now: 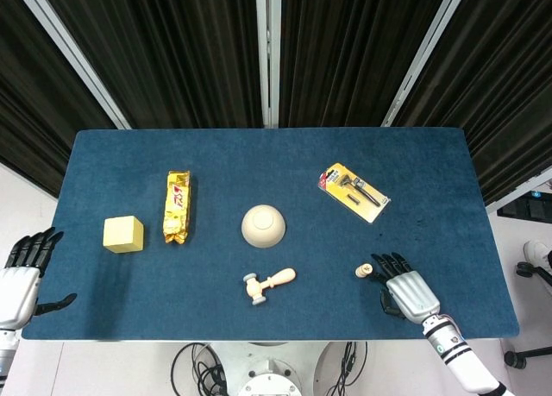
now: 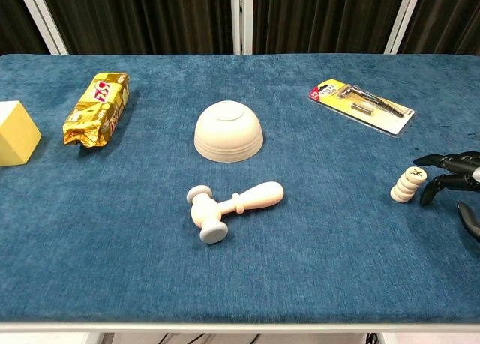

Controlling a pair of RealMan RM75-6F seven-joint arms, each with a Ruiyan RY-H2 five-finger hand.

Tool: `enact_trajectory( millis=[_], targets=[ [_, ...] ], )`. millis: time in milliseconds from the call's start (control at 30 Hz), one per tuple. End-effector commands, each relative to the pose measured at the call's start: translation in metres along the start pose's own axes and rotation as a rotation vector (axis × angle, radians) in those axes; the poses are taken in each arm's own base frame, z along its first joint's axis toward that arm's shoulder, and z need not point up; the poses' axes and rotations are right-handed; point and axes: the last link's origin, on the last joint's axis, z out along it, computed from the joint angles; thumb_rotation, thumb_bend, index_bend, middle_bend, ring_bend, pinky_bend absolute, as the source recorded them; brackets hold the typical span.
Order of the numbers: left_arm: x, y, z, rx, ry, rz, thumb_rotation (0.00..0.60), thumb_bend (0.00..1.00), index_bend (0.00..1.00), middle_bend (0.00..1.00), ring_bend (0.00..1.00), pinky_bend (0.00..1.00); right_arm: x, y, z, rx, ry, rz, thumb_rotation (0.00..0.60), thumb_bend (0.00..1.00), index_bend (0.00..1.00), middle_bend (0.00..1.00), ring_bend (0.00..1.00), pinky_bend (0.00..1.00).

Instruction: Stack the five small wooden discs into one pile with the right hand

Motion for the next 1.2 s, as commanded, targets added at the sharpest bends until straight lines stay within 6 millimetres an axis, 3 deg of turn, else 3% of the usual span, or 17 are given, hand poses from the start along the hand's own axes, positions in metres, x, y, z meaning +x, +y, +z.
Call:
enact_trajectory(
  millis=[33,833,1200],
  targets=[
    [0.0,0.0001,0.0001,0.0,0.0,0.0,0.6,0.06,0.03,0.0,0.0,0.0,0.0001,-0.0005,-0.0004,0.004,-0.001,0.001,0.347,0.75,0.29,0.0,0.0,0.0],
    [0.0011,0.0002,-0.0009,0.0,0.004,-0.002,0.6,0.06,0.03,0.0,0.0,0.0,0.0021,-0.0069,0.0038,0.017,-0.003,-0.003,0.349,0.76,0.29,0.0,0.0,0.0],
    [0.0015,0.0012,-0.0017,-0.004,0.005,-0.004,0.6,0.06,0.03,0.0,0.0,0.0,0.0059,-0.0082,-0.0046,0.031,0.009,0.008,0.35,0.76,0.29,0.0,0.0,0.0]
  ],
)
